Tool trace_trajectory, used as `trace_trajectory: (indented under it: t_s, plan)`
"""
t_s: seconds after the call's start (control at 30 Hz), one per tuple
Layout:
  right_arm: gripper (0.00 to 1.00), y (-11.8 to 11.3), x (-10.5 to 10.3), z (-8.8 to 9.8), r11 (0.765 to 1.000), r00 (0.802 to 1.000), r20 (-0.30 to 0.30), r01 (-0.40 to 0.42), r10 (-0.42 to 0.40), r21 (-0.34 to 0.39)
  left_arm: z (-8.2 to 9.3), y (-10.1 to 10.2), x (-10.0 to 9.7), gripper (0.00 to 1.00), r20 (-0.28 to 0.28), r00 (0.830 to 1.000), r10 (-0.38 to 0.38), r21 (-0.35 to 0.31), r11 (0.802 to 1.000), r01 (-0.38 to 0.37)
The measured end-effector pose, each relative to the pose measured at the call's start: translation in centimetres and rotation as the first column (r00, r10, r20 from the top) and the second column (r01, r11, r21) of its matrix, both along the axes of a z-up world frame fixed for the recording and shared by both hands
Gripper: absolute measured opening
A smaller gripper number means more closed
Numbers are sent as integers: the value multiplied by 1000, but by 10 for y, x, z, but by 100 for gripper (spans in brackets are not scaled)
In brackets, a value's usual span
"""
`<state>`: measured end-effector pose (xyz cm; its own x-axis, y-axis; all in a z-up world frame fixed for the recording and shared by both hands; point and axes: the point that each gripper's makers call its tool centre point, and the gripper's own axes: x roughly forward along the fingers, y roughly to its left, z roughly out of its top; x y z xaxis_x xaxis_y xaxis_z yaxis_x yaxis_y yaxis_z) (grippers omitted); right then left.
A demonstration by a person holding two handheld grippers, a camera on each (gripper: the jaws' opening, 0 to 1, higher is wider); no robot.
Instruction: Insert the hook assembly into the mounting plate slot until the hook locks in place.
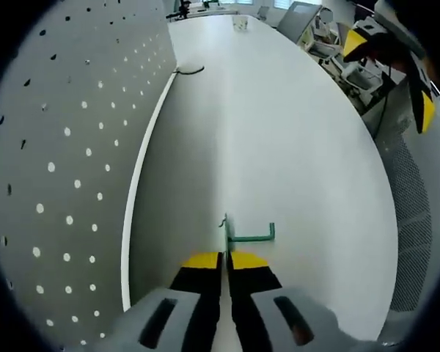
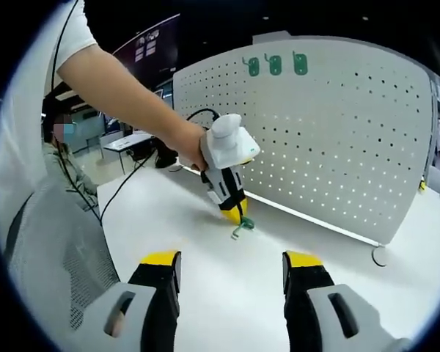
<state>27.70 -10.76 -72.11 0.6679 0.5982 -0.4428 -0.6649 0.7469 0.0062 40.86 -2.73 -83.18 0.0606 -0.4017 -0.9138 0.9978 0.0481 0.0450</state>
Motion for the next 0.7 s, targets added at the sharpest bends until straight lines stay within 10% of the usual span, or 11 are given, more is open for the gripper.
trace_trajectory:
  t_s: [0.4, 0.7]
  plan:
    - [54, 0, 0, 0, 1000, 1000, -5, 1, -1, 6, 1, 3, -2, 2, 4, 1000, -24, 3, 1000, 24]
    - [54, -1, 0, -1, 1000, 1000, -4, 1, -1, 7, 24, -13, -1, 2, 28, 1000, 14, -169, 986, -9]
